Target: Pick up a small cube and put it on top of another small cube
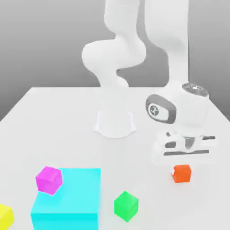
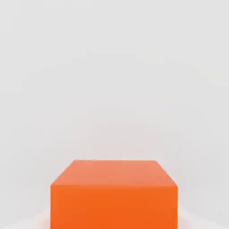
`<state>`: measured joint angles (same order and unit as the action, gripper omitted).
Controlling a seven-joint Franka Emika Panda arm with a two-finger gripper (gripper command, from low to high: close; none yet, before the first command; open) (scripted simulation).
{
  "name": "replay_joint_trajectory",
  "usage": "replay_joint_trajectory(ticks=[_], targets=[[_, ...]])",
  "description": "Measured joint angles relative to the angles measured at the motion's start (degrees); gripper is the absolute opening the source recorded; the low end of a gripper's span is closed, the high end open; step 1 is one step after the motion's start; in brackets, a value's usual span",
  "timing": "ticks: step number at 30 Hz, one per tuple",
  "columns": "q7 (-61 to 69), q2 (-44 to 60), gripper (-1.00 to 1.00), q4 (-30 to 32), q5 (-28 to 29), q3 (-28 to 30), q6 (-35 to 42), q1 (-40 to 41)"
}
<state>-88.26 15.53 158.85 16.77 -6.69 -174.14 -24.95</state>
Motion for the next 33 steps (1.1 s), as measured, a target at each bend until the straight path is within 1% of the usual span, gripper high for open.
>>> replay_joint_trajectory(ticks=[3, 6, 8, 11, 24, 26, 29, 30, 33], targets=[[4.6, -5.7, -1.0, 1.3, -6.0, -5.0, 4.4, 3.6], [10.0, -11.7, -1.0, 2.4, -12.9, -7.2, 9.1, 4.6], [14.7, -13.6, -1.0, 1.2, -14.3, -5.8, 12.2, 8.4], [22.6, -15.4, -1.0, -1.5, -14.9, -3.4, 16.5, 15.2], [57.1, -21.2, -1.0, -14.2, -15.8, 12.6, 35.1, 38.1], [60.1, -19.6, -1.0, -14.8, -16.4, 13.8, 34.1, 39.5], [61.6, -14.6, -1.0, -13.8, -17.3, 13.9, 28.2, 39.7], [61.8, -13.6, 1.0, -13.6, -17.5, 13.8, 27.0, 39.7], [61.8, -13.6, 1.0, -13.6, -17.5, 13.8, 27.0, 39.7]])
